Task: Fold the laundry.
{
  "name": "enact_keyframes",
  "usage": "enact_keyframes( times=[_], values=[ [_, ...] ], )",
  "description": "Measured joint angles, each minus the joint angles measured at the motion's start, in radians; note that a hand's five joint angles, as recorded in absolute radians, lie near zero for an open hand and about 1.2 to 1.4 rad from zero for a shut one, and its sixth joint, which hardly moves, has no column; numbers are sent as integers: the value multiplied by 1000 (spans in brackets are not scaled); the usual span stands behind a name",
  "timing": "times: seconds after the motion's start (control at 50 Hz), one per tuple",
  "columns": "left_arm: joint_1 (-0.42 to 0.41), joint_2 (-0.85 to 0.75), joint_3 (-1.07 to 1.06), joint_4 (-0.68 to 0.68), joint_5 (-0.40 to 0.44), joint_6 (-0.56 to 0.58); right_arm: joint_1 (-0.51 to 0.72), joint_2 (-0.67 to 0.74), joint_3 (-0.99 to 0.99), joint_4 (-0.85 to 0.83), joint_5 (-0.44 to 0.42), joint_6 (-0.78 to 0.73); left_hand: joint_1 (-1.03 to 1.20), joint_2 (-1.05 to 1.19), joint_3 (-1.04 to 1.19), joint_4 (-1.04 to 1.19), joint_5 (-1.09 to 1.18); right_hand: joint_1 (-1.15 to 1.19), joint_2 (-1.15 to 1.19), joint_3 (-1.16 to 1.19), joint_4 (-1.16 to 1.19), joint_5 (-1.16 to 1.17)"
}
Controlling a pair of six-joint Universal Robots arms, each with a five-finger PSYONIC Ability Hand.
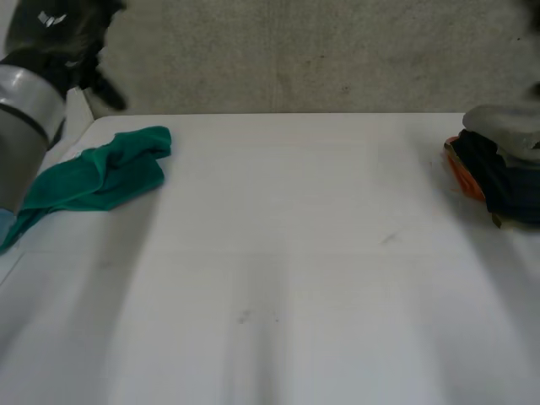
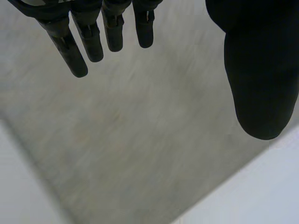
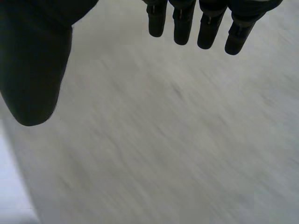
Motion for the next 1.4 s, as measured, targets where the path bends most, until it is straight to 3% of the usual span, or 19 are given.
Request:
enact_keyframes(
  times=[0.1, 0.18, 0.22, 0.38, 0.5, 0.6, 0.62, 0.64, 0.7, 0.84, 0.96, 1.0, 1.02, 1.04, 1.06, 1.1, 1.26, 1.4],
  values=[
    [156, -146, -19, 50, 10, 226, 174, -17, 171, -35, -56, 12, 0, 0, 0, 0, 0, 0, -1, -3, 0, 0],
    [245, -268, -17, 92, 50, 344, 258, 10, 233, -11, -37, 0, 0, 0, 0, 0, 0, 0, -1, -3, 0, 0],
    [312, -393, 5, 133, 120, 421, 296, 49, 256, 32, -3, -25, 0, 1, 1, 0, 3, 0, -1, -3, 0, 0],
    [379, -627, 122, 227, 255, 470, 298, 111, 266, 151, 50, -116, 27, 37, 31, 13, 42, 0, -1, -3, 0, 0],
    [387, -757, 232, 265, 274, 464, 285, 117, 295, 210, 50, -146, 201, 202, 199, 161, 202, 0, -1, -3, 0, 0],
    [384, -806, 277, 270, 281, 456, 277, 115, 325, 219, 45, -149, 628, 584, 578, 549, 580, 0, -1, -3, 0, 0],
    [381, -811, 281, 271, 284, 452, 273, 115, 332, 219, 45, -150, 851, 811, 803, 762, 791, 0, -1, -3, 0, 0],
    [378, -813, 282, 274, 286, 448, 267, 114, 338, 219, 45, -150, 929, 884, 874, 850, 879, 0, -1, -3, 0, 0],
    [360, -792, 269, 301, 280, 434, 251, 111, 347, 218, 45, -149, 941, 967, 959, 936, 932, 0, -1, -3, 0, 0],
    [302, -613, 142, 421, 233, 337, 223, 100, 349, 215, 47, -140, 941, 967, 959, 937, 932, 0, -1, -3, 0, 0],
    [240, -393, 27, 496, 218, 113, 211, 98, 347, 214, 48, -136, 941, 967, 959, 937, 932, 0, -1, -3, 0, 0],
    [230, -351, 21, 503, 216, 11, 207, 99, 345, 215, 48, -135, 817, 841, 832, 829, 825, 0, -1, -3, 0, 0],
    [230, -350, 26, 500, 216, -23, 205, 100, 345, 215, 48, -135, 673, 710, 725, 701, 700, 0, -1, -3, 0, 0],
    [231, -353, 32, 497, 217, -39, 204, 100, 345, 215, 48, -135, 673, 710, 725, 701, 700, 0, -1, -3, 0, 0],
    [236, -366, 43, 486, 218, -60, 203, 101, 346, 216, 48, -135, 360, 435, 455, 426, 437, 0, -1, -3, 0, 0],
    [251, -403, 70, 455, 221, -79, 201, 102, 347, 216, 48, -135, 140, 197, 207, 168, 198, 0, -1, -3, 0, 0],
    [341, -591, 184, 313, 239, -44, 192, 106, 347, 216, 45, -136, 131, 121, 120, 81, 112, 0, -1, -3, 0, 0],
    [364, -709, 246, 283, 298, -10, 186, 111, 343, 215, 45, -136, 134, 126, 123, 87, 130, 0, -1, -3, 0, -1]
  ],
)
